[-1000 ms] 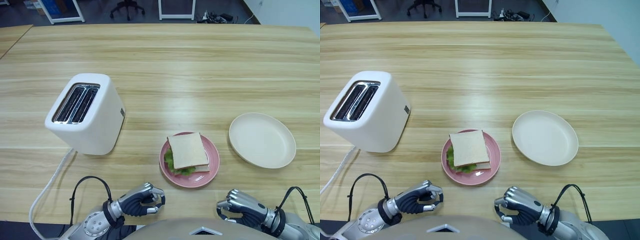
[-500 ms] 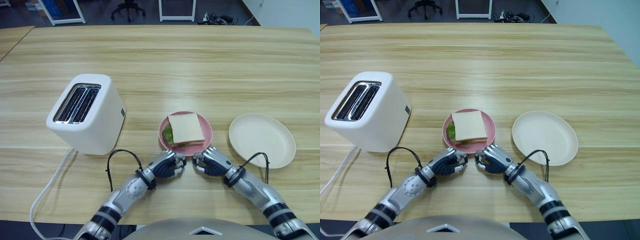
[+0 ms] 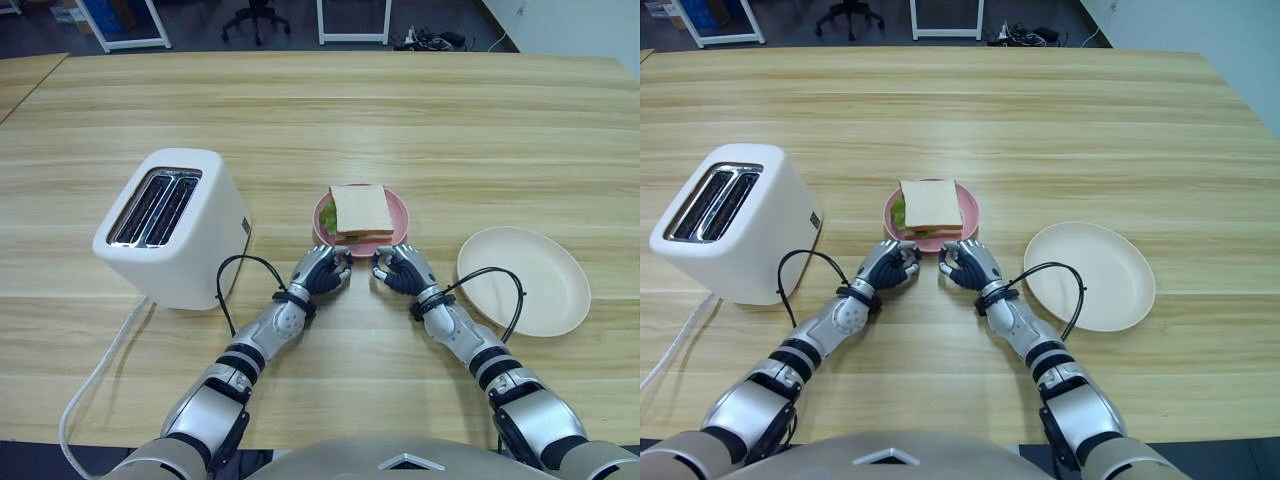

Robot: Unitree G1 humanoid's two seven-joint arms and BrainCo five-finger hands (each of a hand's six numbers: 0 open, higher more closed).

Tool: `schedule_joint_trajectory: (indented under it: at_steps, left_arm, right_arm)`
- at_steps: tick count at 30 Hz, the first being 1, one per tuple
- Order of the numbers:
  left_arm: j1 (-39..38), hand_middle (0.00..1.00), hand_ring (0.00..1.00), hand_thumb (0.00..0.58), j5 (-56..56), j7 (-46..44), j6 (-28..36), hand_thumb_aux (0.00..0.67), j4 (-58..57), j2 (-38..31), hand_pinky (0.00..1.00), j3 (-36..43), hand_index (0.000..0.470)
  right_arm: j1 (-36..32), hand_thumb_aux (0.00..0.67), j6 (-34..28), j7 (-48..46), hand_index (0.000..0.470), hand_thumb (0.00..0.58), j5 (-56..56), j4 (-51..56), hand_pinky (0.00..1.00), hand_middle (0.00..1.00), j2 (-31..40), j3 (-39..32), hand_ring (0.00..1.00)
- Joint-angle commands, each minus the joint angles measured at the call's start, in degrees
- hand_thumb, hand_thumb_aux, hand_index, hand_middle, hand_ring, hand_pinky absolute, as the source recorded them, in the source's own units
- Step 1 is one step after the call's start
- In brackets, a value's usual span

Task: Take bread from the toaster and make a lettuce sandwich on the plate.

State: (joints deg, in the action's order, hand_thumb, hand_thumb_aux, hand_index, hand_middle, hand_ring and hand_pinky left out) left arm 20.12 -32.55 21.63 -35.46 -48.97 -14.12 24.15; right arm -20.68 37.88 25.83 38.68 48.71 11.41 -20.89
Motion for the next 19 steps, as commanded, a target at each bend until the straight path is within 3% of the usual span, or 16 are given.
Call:
schedule_joint_trajectory:
  at_steps: [1, 4, 8, 19]
  left_arm:
    - [-9.52, 0.0, 0.0, 0.0, 3.97, 1.88, -13.92, 0.0, 10.06, -1.52, 0.0, -1.72, 0.0]
    - [-14.36, 0.0, 0.0, 0.0, 10.58, 3.03, -19.05, 0.0, 23.96, -0.17, 0.0, -6.98, 0.0]
    - [-18.67, 0.0, 0.0, 0.0, 18.69, 3.06, -19.15, 0.0, 37.34, 3.31, 0.0, -12.96, 0.0]
    - [-21.37, 0.0, 0.0, 0.0, 20.5, -2.41, -16.15, 0.0, 41.86, 7.7, 0.0, -18.31, 0.0]
  right_arm:
    - [5.95, 0.0, 7.74, 6.04, 0.0, 0.0, -2.1, -10.35, 0.0, 0.0, 1.39, 2.31, 0.0]
    - [9.76, 0.0, 11.48, 7.39, 0.0, 0.0, -6.58, -23.4, 0.0, 0.0, 1.33, 6.97, 0.0]
    - [14.1, 0.0, 12.53, 7.54, 0.0, 0.0, -11.53, -35.18, 0.0, 0.0, -0.33, 12.11, 0.0]
    - [17.49, 0.0, 11.36, 5.07, 0.0, 0.0, -12.15, -38.17, 0.0, 0.0, -2.31, 16.93, 0.0]
